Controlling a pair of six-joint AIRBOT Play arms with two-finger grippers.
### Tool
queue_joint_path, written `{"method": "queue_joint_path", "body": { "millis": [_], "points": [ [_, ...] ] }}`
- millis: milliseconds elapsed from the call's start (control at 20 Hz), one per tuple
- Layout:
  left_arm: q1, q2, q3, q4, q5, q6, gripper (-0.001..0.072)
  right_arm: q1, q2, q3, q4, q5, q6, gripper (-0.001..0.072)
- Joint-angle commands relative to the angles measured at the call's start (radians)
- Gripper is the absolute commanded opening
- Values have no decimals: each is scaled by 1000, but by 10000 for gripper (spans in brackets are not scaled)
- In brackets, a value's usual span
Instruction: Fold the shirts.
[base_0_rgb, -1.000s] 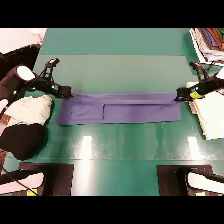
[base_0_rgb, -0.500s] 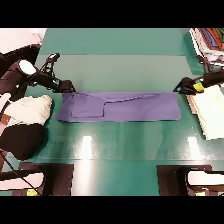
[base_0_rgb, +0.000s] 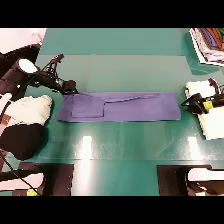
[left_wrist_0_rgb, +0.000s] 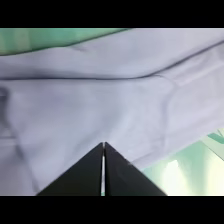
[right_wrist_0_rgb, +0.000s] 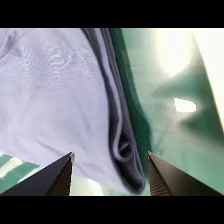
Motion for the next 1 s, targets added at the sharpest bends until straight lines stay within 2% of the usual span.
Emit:
{"method": "queue_joint_path", "body": {
  "millis": [0,100,150,200,300,350,600,750,950],
  "points": [
    [-69,-11,-3,-26,48,-33,24,41,-71,-29,47,-31,-38,532],
    [-121,-25,-3,-26,91,-90,24,90,-99,-29,48,-56,-38,516],
    [-147,-33,-3,-26,119,-117,24,110,-105,-29,48,-64,-41,464],
    [-178,-46,-3,-26,153,-138,24,127,-105,-29,48,-75,-60,376],
    [-235,-76,-2,-27,214,-159,22,146,-91,-27,48,-82,-77,89],
    [-265,-100,1,-27,242,-166,22,146,-68,-27,50,-82,-82,15],
    [-386,-282,158,-27,236,-192,22,176,84,84,222,-19,-80,14],
    [-434,-366,246,-30,220,-210,22,271,149,223,317,5,-22,14],
    [-469,-418,305,-27,204,-210,23,440,166,392,333,1,29,14]
  ]
}}
